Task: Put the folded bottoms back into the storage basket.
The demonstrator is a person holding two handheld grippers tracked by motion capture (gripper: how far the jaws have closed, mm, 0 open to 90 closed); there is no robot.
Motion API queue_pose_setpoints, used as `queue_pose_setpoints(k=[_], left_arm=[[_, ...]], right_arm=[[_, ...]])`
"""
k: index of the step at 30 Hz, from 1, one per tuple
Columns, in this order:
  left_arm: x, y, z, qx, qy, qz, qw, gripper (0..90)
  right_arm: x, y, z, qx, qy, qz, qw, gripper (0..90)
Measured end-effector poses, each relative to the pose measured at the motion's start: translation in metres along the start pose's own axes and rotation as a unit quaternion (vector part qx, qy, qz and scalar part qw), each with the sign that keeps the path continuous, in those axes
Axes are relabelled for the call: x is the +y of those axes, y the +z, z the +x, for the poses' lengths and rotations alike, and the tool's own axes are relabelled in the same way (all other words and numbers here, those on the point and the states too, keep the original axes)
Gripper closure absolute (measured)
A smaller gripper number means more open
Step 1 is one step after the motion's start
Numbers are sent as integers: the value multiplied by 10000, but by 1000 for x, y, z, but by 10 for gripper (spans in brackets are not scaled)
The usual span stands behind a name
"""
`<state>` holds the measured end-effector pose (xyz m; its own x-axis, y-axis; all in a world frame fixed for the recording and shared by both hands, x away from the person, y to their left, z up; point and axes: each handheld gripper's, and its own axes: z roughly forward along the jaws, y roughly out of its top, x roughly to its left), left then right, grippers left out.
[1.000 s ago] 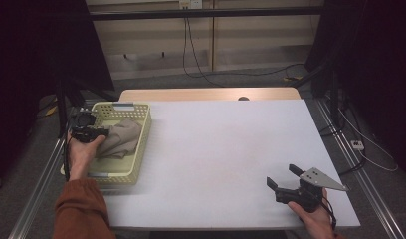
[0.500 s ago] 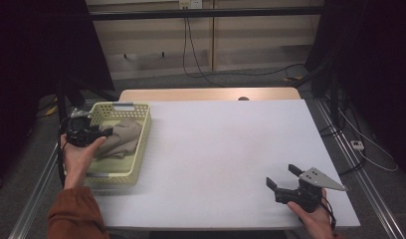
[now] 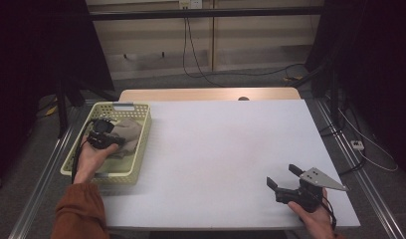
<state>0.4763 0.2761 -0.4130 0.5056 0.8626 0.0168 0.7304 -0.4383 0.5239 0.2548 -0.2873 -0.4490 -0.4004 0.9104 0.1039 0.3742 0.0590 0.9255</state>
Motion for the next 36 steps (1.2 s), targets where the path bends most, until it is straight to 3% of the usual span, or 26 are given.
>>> queue_pose_setpoints(k=[5,11,15,18,20,23,26,29,32,33,36], left_arm=[[3,11,1,184,-12,130,9997,900],[3,18,-4,175,287,526,9980,900],[2,16,-6,-42,385,679,9969,900],[1,13,-8,-420,383,888,9944,900],[0,10,-8,-680,397,1052,9913,900],[1,9,-8,-745,320,1057,9911,900],[2,2,-4,-729,243,659,9949,900],[5,-8,1,-449,4,22,9990,900],[8,-15,5,-208,-188,-623,9977,893],[10,-15,8,-106,-165,-765,9969,879],[12,-7,13,87,-419,-983,9942,868]], right_arm=[[0,0,1,0,-1,7,10000,65],[0,0,1,9,-9,7,10000,65],[0,0,1,11,-8,7,10000,64],[0,0,0,4,0,8,10000,64],[0,0,0,-1,-2,4,10000,64],[0,0,0,-8,-1,4,10000,64],[0,0,0,-5,-6,0,10000,64],[0,1,-1,-8,-3,16,10000,64],[0,1,0,-5,-11,14,10000,64],[0,1,0,-7,-12,15,10000,64],[0,1,0,-9,-9,16,10000,64]])
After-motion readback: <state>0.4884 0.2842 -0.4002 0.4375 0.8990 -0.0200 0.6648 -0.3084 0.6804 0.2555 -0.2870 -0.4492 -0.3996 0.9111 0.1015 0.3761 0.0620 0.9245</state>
